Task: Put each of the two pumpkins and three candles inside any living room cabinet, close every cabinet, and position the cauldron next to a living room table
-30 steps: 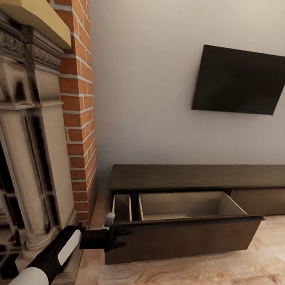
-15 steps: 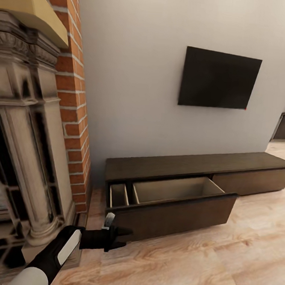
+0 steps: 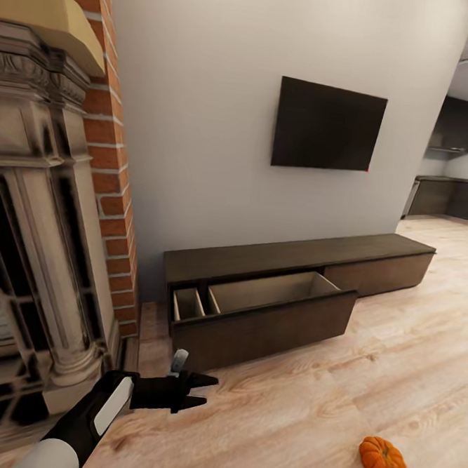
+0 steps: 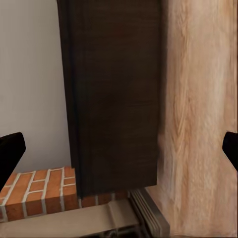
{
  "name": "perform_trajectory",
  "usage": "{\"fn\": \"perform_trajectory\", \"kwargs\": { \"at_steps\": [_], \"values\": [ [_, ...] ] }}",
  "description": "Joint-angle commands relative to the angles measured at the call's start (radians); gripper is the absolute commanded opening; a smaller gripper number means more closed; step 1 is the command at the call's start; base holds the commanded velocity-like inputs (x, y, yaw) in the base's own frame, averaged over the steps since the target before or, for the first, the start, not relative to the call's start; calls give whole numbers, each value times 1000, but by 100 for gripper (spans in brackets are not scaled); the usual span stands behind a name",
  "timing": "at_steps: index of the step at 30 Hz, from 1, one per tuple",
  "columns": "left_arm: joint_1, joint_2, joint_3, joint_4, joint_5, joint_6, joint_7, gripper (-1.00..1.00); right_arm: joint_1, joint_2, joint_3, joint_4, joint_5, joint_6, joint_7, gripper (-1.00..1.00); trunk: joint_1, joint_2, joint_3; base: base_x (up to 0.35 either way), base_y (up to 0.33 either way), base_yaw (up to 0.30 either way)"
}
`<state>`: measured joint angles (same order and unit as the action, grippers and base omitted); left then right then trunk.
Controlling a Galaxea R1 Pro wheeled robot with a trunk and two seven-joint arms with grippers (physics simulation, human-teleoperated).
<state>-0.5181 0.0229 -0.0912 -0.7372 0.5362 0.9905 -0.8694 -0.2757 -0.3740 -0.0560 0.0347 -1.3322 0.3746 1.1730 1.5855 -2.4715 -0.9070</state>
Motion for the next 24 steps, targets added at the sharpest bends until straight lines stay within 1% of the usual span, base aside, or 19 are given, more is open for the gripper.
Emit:
{"fn": "perform_trajectory", "kwargs": {
  "at_steps": [1,16,24],
  "values": [
    [0,1,-2,0,2,3,-2,100,-2,0,-5,4,2,9,5,100,-1,-1,-2,-306,163,-219],
    [0,0,-2,-1,2,3,-2,100,-2,2,-5,5,2,8,4,100,-1,-1,-15,-306,157,-240],
    [0,-1,-2,-1,2,3,-2,100,-2,3,-5,5,1,-11,4,100,-1,-1,-19,-307,122,-261]
  ]
}}
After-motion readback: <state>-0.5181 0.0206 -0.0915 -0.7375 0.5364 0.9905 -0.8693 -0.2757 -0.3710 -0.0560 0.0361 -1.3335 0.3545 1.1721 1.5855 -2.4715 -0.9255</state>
